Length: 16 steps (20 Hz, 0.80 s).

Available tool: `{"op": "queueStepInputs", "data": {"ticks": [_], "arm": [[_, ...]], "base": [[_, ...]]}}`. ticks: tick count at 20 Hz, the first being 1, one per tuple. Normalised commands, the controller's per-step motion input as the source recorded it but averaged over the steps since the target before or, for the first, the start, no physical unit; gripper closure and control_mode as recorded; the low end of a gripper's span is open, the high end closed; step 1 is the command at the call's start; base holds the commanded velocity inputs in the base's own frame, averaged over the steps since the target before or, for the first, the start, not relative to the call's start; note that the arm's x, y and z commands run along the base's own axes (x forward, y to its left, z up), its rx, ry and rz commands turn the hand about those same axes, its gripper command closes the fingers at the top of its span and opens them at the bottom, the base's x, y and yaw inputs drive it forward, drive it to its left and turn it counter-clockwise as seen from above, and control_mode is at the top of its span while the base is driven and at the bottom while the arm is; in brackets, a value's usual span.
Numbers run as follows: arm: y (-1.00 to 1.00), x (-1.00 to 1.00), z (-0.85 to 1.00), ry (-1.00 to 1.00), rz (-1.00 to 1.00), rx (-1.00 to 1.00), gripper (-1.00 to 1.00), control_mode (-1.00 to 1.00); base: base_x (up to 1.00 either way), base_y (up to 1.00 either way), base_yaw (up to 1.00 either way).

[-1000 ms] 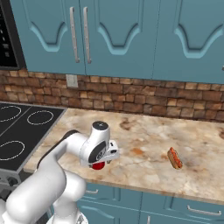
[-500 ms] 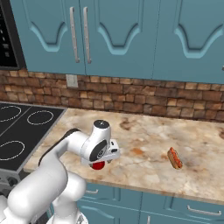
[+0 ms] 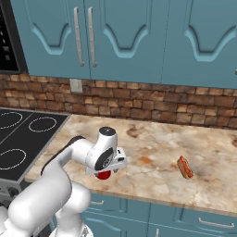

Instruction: Pick the mug from the counter and place it inside the microwave. Then close the microwave.

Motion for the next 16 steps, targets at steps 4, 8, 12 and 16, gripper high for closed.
{"op": "queueStepInputs", "data": {"ticks": [4, 8, 12, 16], "arm": [[0.01, 0.0, 0.0, 0.0, 0.0, 0.0, 1.0, -1.0], [0.0, 0.0, 0.0, 0.0, 0.0, 0.0, 1.0, -1.0], [0.01, 0.0, 0.0, 0.0, 0.0, 0.0, 1.0, -1.0], [0.19, 0.0, 0.0, 0.0, 0.0, 0.0, 1.0, -1.0]], "base": [[0.0, 0.0, 0.0], [0.0, 0.0, 0.0], [0.0, 0.0, 0.0], [0.0, 0.0, 0.0]]}}
